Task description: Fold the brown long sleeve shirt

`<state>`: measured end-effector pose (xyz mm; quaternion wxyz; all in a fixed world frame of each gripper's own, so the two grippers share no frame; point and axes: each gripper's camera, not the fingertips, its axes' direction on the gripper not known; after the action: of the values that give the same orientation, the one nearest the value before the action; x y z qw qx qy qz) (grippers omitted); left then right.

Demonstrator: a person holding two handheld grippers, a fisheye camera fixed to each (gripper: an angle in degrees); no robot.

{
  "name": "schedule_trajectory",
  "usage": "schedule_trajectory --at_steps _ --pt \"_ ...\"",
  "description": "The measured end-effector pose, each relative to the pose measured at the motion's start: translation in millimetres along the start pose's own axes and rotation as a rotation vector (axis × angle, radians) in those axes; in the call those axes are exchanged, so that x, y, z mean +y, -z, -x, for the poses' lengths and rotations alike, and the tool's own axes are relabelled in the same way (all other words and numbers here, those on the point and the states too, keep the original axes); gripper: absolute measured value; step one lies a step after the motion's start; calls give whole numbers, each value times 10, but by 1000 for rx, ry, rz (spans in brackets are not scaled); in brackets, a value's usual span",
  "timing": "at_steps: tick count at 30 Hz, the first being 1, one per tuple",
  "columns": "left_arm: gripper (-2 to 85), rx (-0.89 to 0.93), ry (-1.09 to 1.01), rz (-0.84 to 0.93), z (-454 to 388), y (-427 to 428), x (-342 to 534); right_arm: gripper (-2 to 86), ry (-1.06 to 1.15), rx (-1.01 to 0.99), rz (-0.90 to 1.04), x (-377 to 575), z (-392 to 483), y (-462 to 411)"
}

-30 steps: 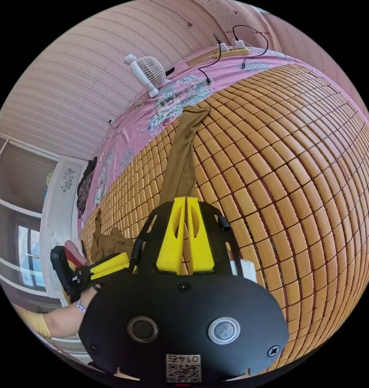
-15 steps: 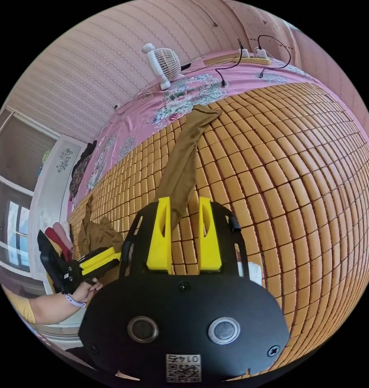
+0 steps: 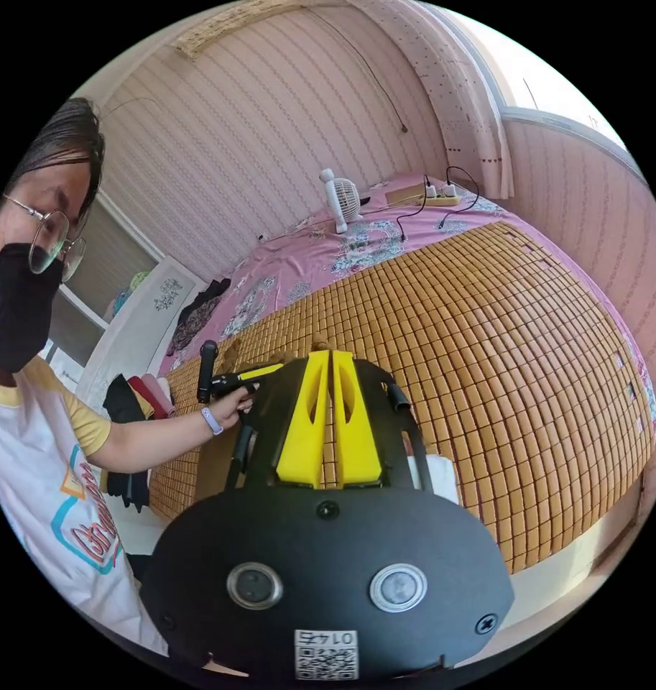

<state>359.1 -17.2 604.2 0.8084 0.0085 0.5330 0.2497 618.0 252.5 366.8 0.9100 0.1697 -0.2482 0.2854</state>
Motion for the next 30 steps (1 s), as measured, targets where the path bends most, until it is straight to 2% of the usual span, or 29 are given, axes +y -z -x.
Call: schedule_trajectory --at_steps 2,4,6,11,13,15,17,19,21,23,25,27,30 --pt "-6 -29 45 74 74 -214 -7 38 -31 72 40 27 -195 -59" --pt "-6 -12 61 50 114 -271 1 95 -116 158 129 183 -440 -211" --pt "-6 -6 66 48 136 -313 -9 112 -166 169 217 391 -529 -351" --pt "-5 -16 46 56 153 -403 -30 116 -187 136 450 1049 -341 -791" --pt "-5 -20 34 58 156 -428 -35 82 -175 232 559 1298 -255 -998" --pt "-4 -25 25 69 158 -453 -54 33 -179 351 476 1357 -236 -924" --pt "-2 -30 28 86 165 -482 -86 21 -246 279 532 1368 -348 -891" --pt "3 -24 43 87 186 -499 -90 18 -356 -15 498 1348 -567 -629" --pt "16 0 75 90 221 -514 -85 21 -417 -134 380 1301 -791 -252" --pt "39 29 96 99 227 -514 -92 25 -471 -77 301 1266 -1075 156" --pt "55 21 100 76 193 -465 -96 36 -527 121 226 1304 -1447 634" --pt "71 15 93 16 149 -351 -91 51 -579 233 160 1384 -1658 890" --pt "71 -1 47 -82 39 -120 -69 76 -613 302 105 1545 -1768 1031"
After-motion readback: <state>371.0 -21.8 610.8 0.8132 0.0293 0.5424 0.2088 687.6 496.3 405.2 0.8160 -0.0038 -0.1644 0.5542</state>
